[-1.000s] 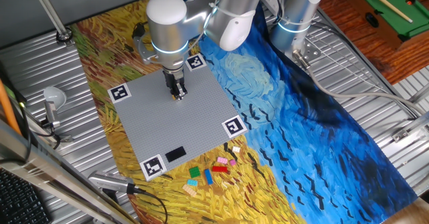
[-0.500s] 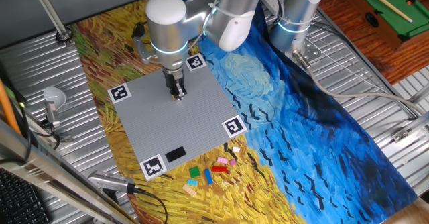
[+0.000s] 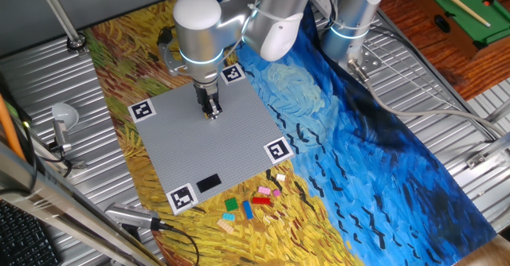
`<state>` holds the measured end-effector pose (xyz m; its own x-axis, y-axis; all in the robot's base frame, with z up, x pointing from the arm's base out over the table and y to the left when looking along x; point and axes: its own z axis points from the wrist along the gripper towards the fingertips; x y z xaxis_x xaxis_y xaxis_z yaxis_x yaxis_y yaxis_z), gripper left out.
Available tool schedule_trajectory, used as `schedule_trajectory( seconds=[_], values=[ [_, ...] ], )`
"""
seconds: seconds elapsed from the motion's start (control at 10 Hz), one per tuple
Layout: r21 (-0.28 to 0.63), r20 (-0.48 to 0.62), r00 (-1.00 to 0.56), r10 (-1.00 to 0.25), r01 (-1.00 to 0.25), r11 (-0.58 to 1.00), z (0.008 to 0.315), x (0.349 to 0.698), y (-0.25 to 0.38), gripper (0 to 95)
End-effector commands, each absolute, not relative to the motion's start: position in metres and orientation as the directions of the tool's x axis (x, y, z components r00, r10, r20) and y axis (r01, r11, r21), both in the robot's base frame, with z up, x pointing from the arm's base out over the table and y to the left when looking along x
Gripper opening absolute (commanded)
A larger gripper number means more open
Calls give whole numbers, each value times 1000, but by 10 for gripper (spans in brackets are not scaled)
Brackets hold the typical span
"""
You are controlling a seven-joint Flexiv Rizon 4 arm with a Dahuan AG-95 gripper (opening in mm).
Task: Stack small Lego blocks randomly, one at a time
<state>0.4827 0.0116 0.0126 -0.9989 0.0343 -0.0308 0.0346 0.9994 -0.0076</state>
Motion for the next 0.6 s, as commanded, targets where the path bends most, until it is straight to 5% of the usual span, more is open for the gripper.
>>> schedule_trajectory(
  seconds=[0.1, 0.6],
  values=[
    [-10, -30, -999, 39, 40, 999, 13, 483, 11, 190],
    [-9, -32, -999, 23, 23, 1000, 14, 483, 11, 190]
  ],
)
